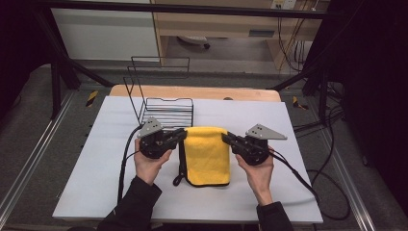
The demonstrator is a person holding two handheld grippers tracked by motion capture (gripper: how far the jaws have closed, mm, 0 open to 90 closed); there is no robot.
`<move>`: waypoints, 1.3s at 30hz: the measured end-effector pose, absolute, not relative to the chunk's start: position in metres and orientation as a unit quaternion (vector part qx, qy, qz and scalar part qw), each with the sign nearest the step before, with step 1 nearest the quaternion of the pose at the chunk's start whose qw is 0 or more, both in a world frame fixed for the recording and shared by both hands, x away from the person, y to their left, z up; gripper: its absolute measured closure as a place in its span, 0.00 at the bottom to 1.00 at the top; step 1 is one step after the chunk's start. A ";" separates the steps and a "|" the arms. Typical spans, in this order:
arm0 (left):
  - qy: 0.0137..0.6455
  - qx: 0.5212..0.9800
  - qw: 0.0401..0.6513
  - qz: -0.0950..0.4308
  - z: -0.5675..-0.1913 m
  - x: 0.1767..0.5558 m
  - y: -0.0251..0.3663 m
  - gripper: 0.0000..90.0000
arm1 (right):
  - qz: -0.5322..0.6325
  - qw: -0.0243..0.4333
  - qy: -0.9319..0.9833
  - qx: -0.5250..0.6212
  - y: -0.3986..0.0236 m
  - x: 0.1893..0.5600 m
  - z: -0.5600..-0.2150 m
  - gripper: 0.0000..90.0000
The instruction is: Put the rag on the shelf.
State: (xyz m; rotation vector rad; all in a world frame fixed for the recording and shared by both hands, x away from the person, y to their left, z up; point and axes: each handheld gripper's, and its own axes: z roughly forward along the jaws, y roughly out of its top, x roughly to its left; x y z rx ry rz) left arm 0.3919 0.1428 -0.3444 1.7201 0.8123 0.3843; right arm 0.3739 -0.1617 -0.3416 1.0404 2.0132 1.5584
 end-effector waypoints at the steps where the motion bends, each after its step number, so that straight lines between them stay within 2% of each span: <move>1: 0.344 0.731 0.566 0.164 -0.343 0.391 0.143 0.88 | 0.558 0.196 0.717 0.370 -0.161 0.373 -0.340 0.93; 21: 0.328 0.696 0.602 0.213 -0.301 0.378 0.155 0.88 | 0.589 0.238 0.696 0.335 -0.148 0.368 -0.295 0.93; 39: 0.332 0.662 0.625 0.246 -0.276 0.378 0.177 0.88 | 0.615 0.255 0.678 0.312 -0.127 0.371 -0.272 0.93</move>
